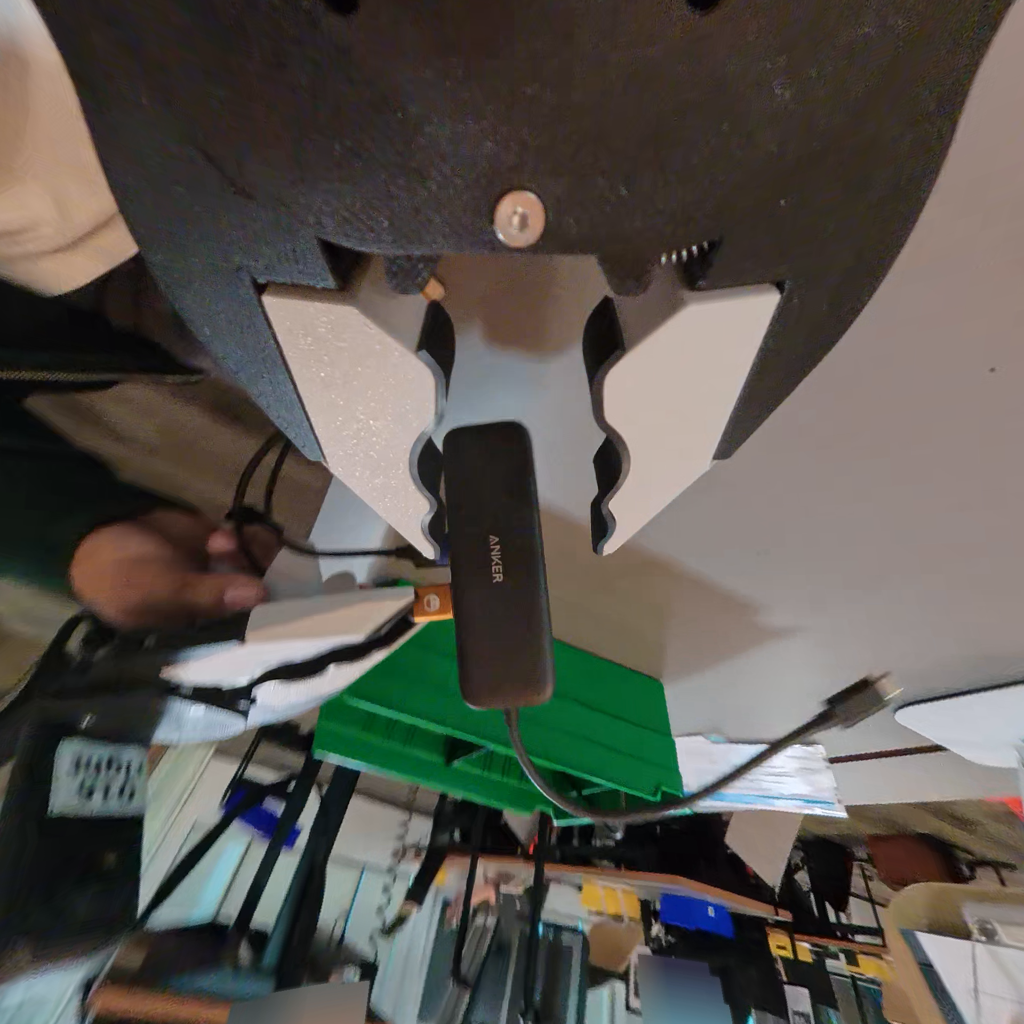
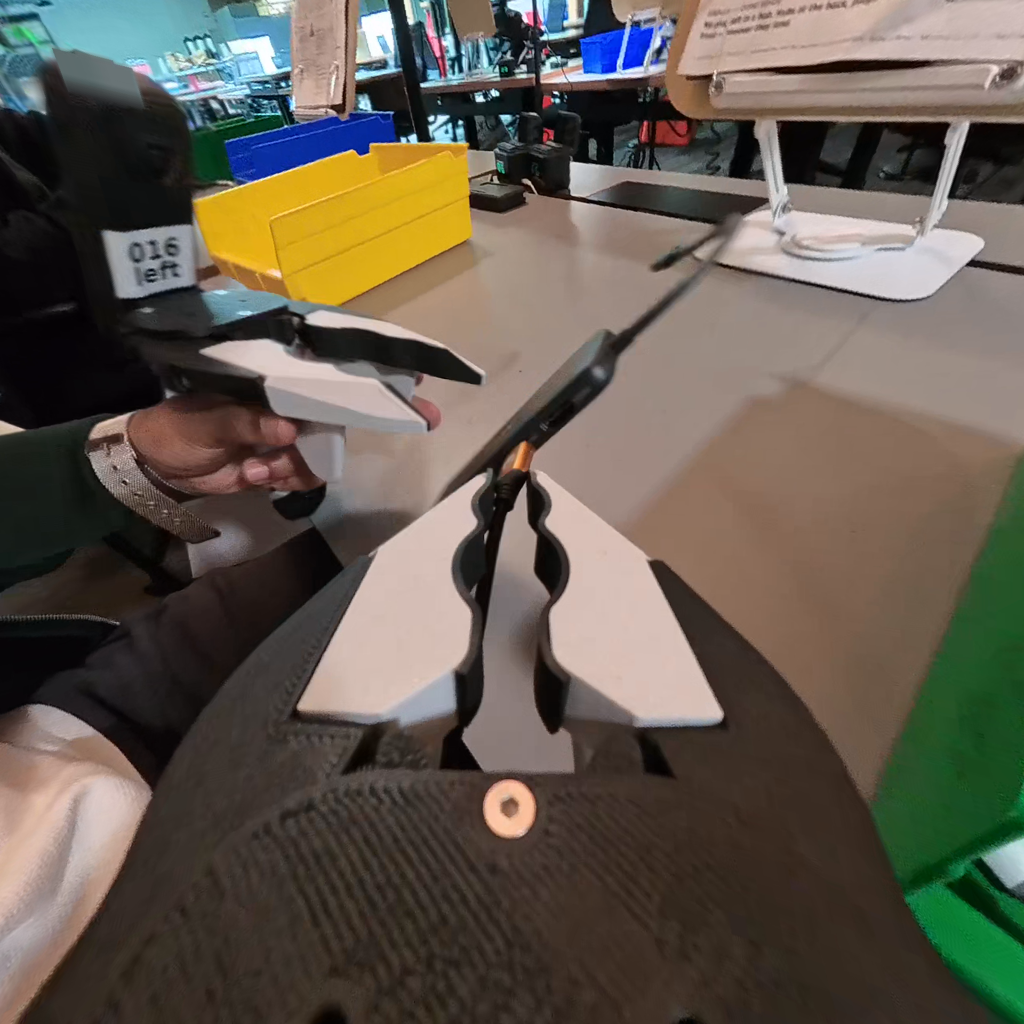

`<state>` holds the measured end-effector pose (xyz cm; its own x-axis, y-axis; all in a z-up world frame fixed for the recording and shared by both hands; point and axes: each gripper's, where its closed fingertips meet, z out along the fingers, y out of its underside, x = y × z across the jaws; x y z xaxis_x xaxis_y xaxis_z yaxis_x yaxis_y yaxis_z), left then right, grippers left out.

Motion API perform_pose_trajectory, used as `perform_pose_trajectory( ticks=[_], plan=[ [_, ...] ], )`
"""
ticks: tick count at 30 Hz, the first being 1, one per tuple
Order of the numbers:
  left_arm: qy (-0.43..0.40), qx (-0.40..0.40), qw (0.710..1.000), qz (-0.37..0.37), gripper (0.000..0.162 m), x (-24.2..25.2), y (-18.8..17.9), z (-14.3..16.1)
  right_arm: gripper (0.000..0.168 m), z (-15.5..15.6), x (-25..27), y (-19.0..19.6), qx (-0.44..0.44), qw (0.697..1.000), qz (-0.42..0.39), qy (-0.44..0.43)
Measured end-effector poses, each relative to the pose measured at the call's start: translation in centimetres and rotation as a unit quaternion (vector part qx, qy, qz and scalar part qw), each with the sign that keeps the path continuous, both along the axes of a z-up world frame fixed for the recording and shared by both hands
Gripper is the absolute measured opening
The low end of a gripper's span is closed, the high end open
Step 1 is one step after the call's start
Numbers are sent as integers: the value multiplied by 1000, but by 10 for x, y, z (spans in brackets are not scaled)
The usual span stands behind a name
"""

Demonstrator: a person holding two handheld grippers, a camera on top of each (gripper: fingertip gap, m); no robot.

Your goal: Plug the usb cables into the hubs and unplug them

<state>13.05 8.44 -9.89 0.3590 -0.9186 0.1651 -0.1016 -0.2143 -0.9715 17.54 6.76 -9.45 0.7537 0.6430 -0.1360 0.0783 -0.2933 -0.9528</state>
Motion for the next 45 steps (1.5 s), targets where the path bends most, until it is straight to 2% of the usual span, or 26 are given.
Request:
perform_pose_trajectory(
  ticks=[3,7,10,14,17,19,22,26,31,36,41,45],
  plan=[
    [68,12,998,-11,60,8,-7,-19,7,-3,0,1,-5,1000,0,-3],
    [104,10,995,-10,68,16,-13,-32,6,-1,-7,-3,5,1000,11,-12],
    [106,-3,994,-15,72,21,-17,-37,6,1,-13,-6,11,1000,26,-1],
    [101,-46,994,-16,78,27,-19,-44,6,14,-19,-11,10,997,48,64],
    [117,-25,993,2,76,26,-16,-46,6,22,-19,-13,4,992,50,113],
    [129,1,991,18,70,26,-15,-46,6,24,-17,-12,2,991,45,127],
    [143,46,988,46,62,26,-13,-43,6,24,-21,-13,7,992,41,119],
    [147,103,979,101,64,21,-4,-32,6,22,-36,-19,22,994,52,96],
    [119,63,985,104,53,18,0,-29,7,23,-42,-21,53,995,49,65],
    [113,78,984,111,50,15,4,-23,9,27,-39,-22,52,992,63,97],
    [114,79,984,115,50,11,8,-21,32,28,-33,-19,31,989,66,130],
    [132,100,979,116,50,10,8,-22,41,19,-39,-20,21,992,75,102]
  ],
)
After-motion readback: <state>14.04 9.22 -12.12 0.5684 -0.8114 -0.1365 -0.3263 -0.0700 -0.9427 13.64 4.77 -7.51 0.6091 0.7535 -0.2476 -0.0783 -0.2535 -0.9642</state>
